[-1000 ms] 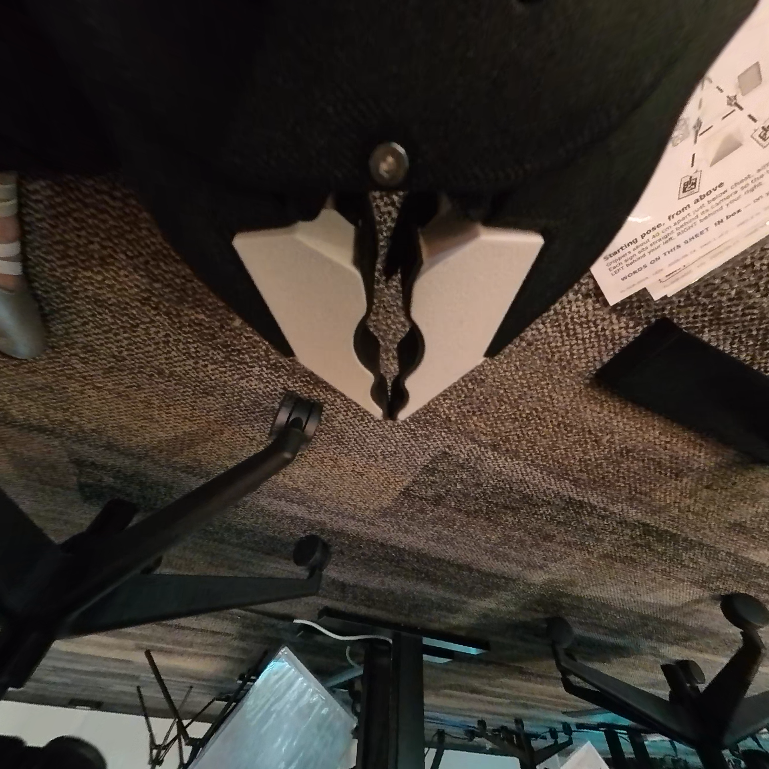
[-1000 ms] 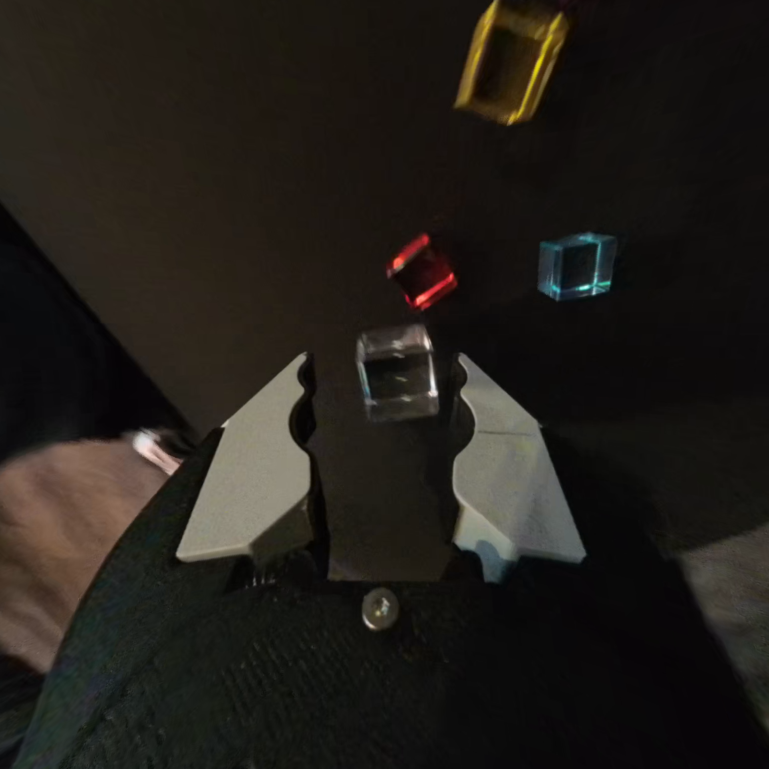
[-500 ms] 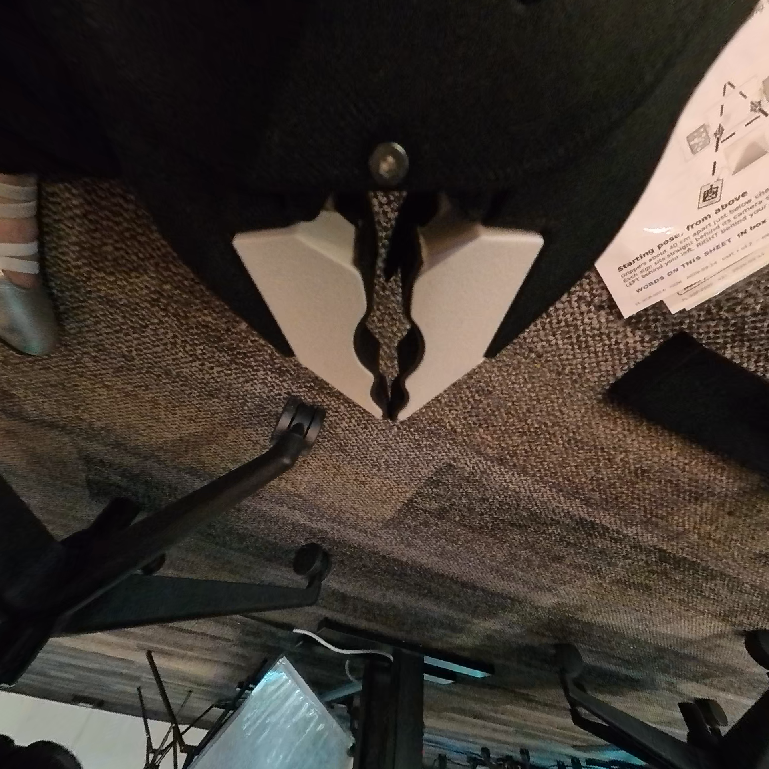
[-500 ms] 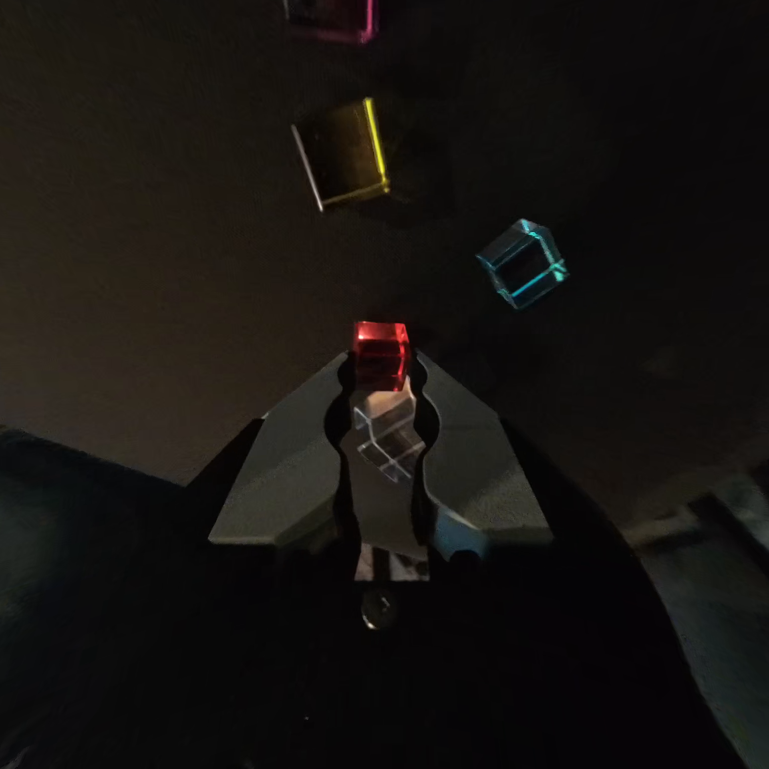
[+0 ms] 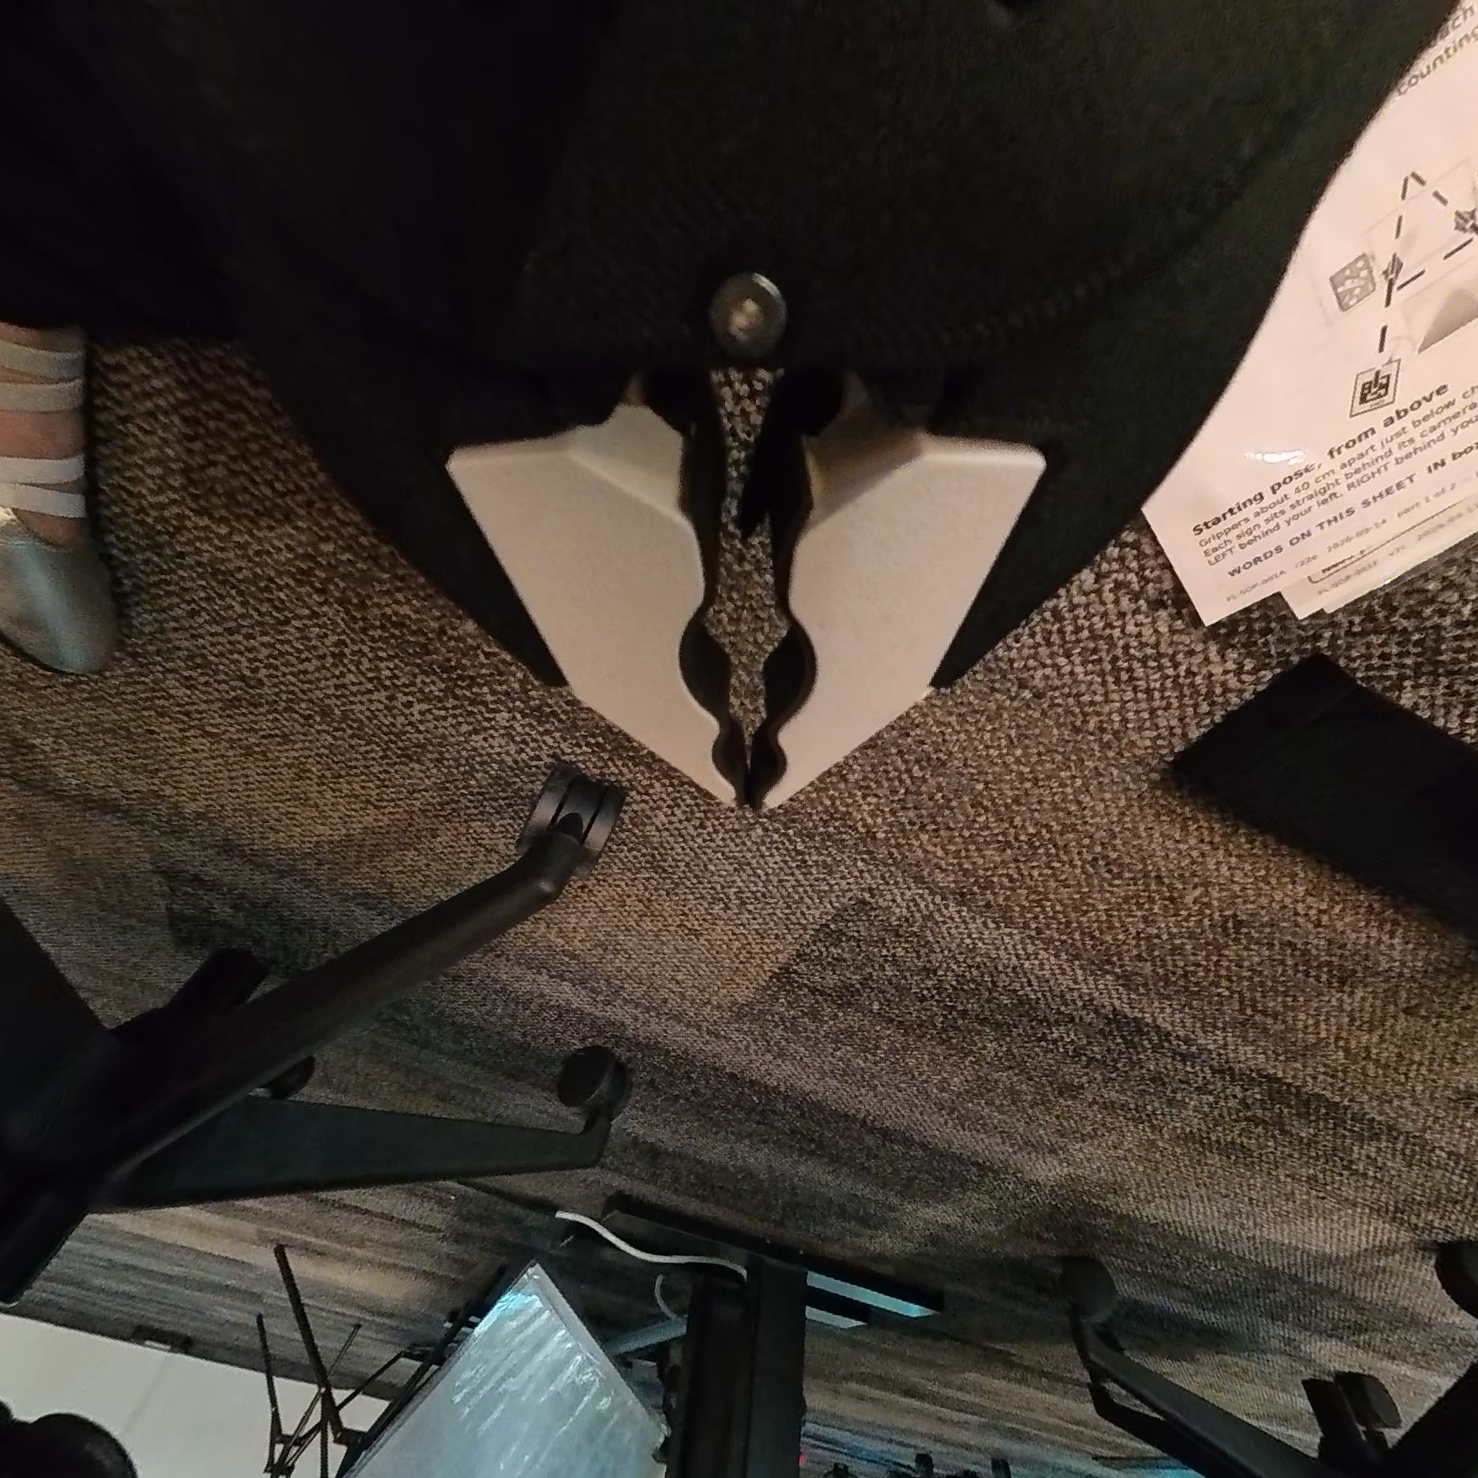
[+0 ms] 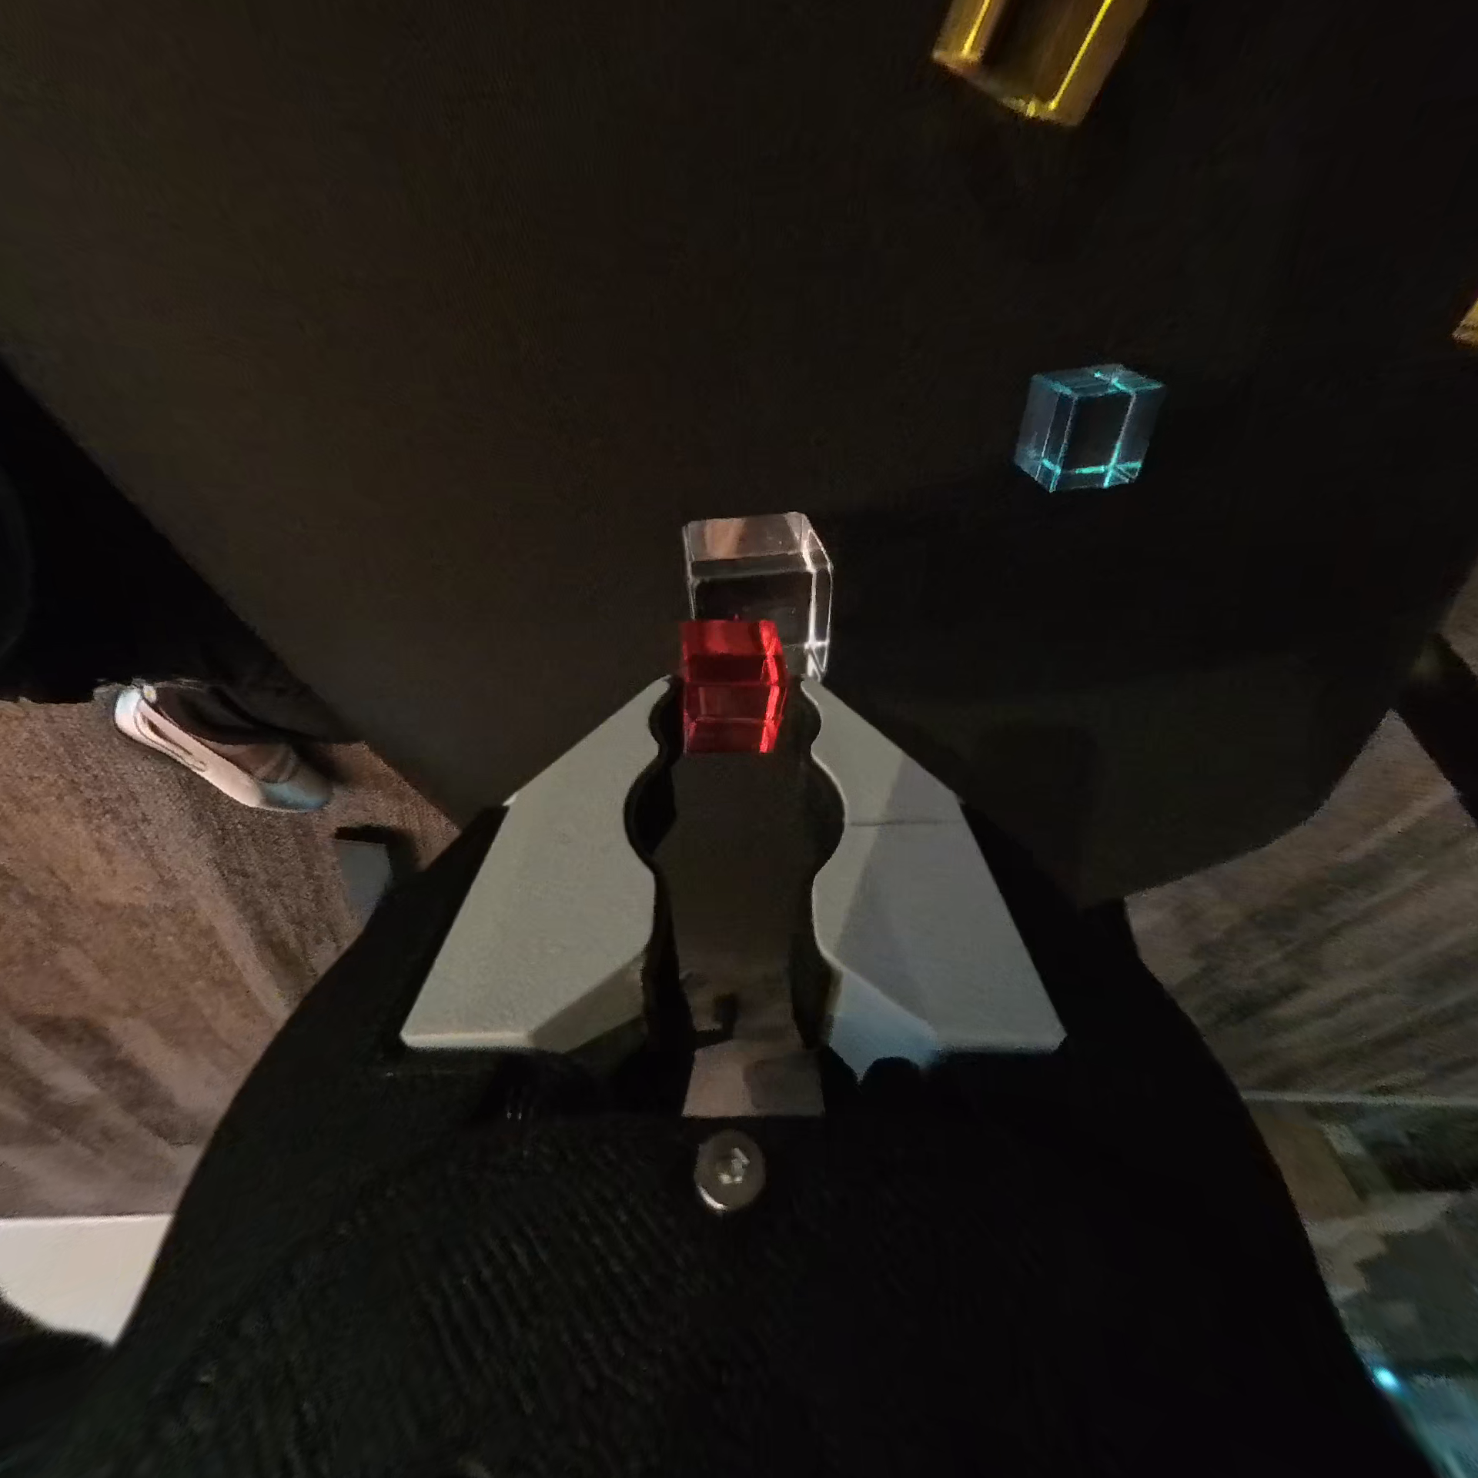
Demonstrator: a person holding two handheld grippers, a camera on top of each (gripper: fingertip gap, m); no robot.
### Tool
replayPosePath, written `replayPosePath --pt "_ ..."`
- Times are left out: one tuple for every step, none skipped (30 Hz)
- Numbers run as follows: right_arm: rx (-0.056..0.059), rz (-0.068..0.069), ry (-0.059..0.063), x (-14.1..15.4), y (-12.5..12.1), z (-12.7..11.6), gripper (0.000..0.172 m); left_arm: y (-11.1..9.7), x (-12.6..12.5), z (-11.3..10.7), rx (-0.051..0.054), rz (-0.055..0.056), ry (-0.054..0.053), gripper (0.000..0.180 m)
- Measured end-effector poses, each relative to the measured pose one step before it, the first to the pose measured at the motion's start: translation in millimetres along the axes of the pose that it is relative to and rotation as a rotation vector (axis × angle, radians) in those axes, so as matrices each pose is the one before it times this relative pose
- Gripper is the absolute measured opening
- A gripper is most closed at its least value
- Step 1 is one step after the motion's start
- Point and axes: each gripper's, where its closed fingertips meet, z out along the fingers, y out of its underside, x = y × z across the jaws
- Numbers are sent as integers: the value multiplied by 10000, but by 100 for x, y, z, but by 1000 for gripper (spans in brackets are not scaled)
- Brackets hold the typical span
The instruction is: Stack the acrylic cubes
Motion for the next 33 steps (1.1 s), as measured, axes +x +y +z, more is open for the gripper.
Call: replayPosePath --pt "92 -230 87 111 -186 144 25 6 1 -11 -2 -1 3 0" --pt "105 -270 150 183 -220 95 25 10 -8 -13 -5 -1 -4 0" --pt "61 -254 93 104 -158 55 25 13 -20 5 -6 -3 -1 0" --pt "-8 -164 -15 -44 -43 46 25 13 -16 5 -6 -8 -1 0" --pt "-89 -37 -59 -55 66 50 25 -1 -16 13 -6 -15 -1 0" --pt "-155 21 -69 -42 156 57 25 6 -17 10 -3 -14 2 0" --pt "-152 -8 -40 -6 173 61 25 6 -20 26 -6 -7 -2 0" --pt "-115 -40 22 80 139 59 25 14 -26 21 -12 -3 -4 0" --pt "-85 -19 41 110 90 28 25 22 -11 25 -11 -6 6 0" --pt "-71 33 13 96 69 32 25 12 -3 22 -11 -10 9 0" --pt "-69 58 -24 55 72 37 25 29 -11 22 -16 -9 4 0" --pt "-57 35 -29 45 47 52 25 28 -22 14 -14 -8 0 0" --pt "-30 21 -21 45 18 51 25 -3 -14 -1 -1 -13 6 0" --pt "4 32 -64 -24 -43 39 25 -3 -16 7 6 -14 5 0" --pt "23 37 -80 -55 -90 37 25 18 -36 13 -6 -15 -5 0" --pt "15 15 -46 -23 -78 40 25 -2 -39 11 -9 -22 1 0" --pt "6 -13 -11 6 -72 20 25 0 -10 14 -1 -23 9 0" --pt "8 -15 -9 4 -70 -8 24 16 -18 14 -5 -19 6 0" --pt "10 4 -12 -4 -66 -26 24 23 -19 18 -12 -17 4 0" --pt "16 14 -23 -16 -68 -40 25 -4 -15 8 -4 -18 7 0" --pt "21 12 -31 -29 -66 -34 24 -1 -10 13 2 -13 7 0" --pt "7 17 -32 -18 -38 -11 24 17 -19 20 -6 -10 1 0" --pt "4 21 -22 4 -32 -12 24 17 -14 12 -13 -10 3 0" --pt "45 25 -14 15 -92 -15 24 10 3 13 -6 -10 9 0" --pt "82 38 -19 19 -129 -36 24 -2 4 4 -3 -11 10 0" --pt "84 42 -37 4 -139 -46 24 1 6 3 -4 -12 12 0" --pt "61 49 -53 -31 -83 -37 24 18 5 -8 -6 -11 9 0" --pt "27 58 -48 -15 -28 -28 24 -3 -12 -3 0 -6 4 0" --pt "2 70 -14 29 25 -32 24 -1 3 -6 1 -11 5 0" --pt "5 107 14 75 25 -69 24 9 3 16 -7 -21 10 0" --pt "43 172 5 118 -38 -164 26 11 1 6 -7 -18 13 0" --pt "156 271 -43 112 -233 -243 35 10 2 6 -4 -14 9 0" --pt "296 362 -73 194 -498 -296 40 -3 -2 4 -2 -11 6 0"
